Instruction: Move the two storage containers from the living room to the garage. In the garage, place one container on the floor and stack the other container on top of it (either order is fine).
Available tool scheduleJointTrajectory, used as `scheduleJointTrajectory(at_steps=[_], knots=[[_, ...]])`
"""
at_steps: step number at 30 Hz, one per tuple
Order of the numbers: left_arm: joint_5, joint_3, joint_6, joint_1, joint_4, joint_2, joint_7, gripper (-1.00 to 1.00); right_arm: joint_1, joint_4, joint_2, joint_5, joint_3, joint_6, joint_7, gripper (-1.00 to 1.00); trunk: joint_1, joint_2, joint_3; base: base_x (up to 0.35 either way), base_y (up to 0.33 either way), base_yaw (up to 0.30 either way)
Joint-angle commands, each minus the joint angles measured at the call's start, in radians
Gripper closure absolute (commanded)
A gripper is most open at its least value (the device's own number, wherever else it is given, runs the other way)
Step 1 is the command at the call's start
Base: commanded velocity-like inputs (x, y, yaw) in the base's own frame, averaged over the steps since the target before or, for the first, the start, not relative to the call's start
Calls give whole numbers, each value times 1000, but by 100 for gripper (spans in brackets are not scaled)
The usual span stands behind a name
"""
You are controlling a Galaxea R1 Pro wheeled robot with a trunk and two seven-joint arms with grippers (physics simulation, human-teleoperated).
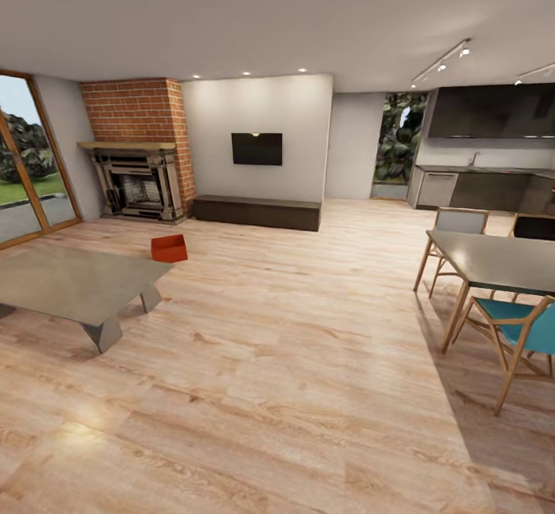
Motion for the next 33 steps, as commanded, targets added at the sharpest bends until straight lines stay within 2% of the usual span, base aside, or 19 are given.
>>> scheduleJointTrajectory(at_steps=[1,4,7,16,21,23,26,28,33], knots=[[2,6,-7,-2,4,1,-12,-100,-3,5,0,-3,5,-8,4,-100,1,-2,-2,320,0,0],[3,6,-2,-2,4,3,-51,-100,-3,5,0,-3,5,-8,4,-100,1,-2,-2,320,0,0],[3,6,1,-2,4,2,-63,-100,-3,5,0,-2,5,-8,4,-100,1,-2,-2,320,0,0],[0,-6,7,-3,0,0,-67,-100,-2,6,-2,-6,4,-9,1,-100,1,-2,-2,320,0,0],[-4,-8,35,-6,-60,-4,-65,-100,-2,6,-2,-8,4,-9,1,-100,1,-2,-2,320,0,0],[-16,-9,64,-7,-71,6,-65,-100,-2,6,-2,-9,4,-8,1,-100,1,-2,-2,320,0,0],[-20,-9,70,-7,-73,20,-65,-100,-3,9,-1,-11,3,-7,-2,-100,1,-2,-2,320,0,0],[-21,-9,70,-7,-74,18,-65,-100,-3,15,4,-12,3,-6,-40,-100,1,-2,-2,320,0,0],[-21,-4,54,-7,-63,16,-67,-100,-2,16,19,-6,4,-6,-51,-100,1,-2,-2,308,0,0]])
